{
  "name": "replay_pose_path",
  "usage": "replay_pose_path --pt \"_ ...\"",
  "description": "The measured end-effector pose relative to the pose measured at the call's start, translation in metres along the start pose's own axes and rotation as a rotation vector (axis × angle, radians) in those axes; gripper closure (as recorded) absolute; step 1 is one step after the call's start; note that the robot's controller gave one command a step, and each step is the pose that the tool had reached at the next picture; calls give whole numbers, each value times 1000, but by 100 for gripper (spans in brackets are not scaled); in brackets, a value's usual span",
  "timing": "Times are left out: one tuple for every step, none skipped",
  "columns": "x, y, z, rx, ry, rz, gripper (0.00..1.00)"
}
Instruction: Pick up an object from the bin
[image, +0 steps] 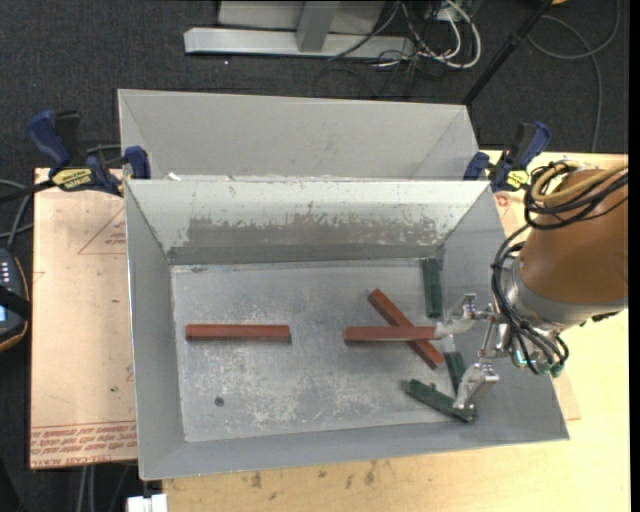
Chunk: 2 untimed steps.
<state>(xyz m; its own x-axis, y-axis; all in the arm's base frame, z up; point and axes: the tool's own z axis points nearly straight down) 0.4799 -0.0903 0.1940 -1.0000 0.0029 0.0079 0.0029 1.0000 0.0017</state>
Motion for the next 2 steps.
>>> replay_pose_path --pt "-2 0 -4 1 -8 -3 0" --pt "-13 6 116 0 -15 107 100"
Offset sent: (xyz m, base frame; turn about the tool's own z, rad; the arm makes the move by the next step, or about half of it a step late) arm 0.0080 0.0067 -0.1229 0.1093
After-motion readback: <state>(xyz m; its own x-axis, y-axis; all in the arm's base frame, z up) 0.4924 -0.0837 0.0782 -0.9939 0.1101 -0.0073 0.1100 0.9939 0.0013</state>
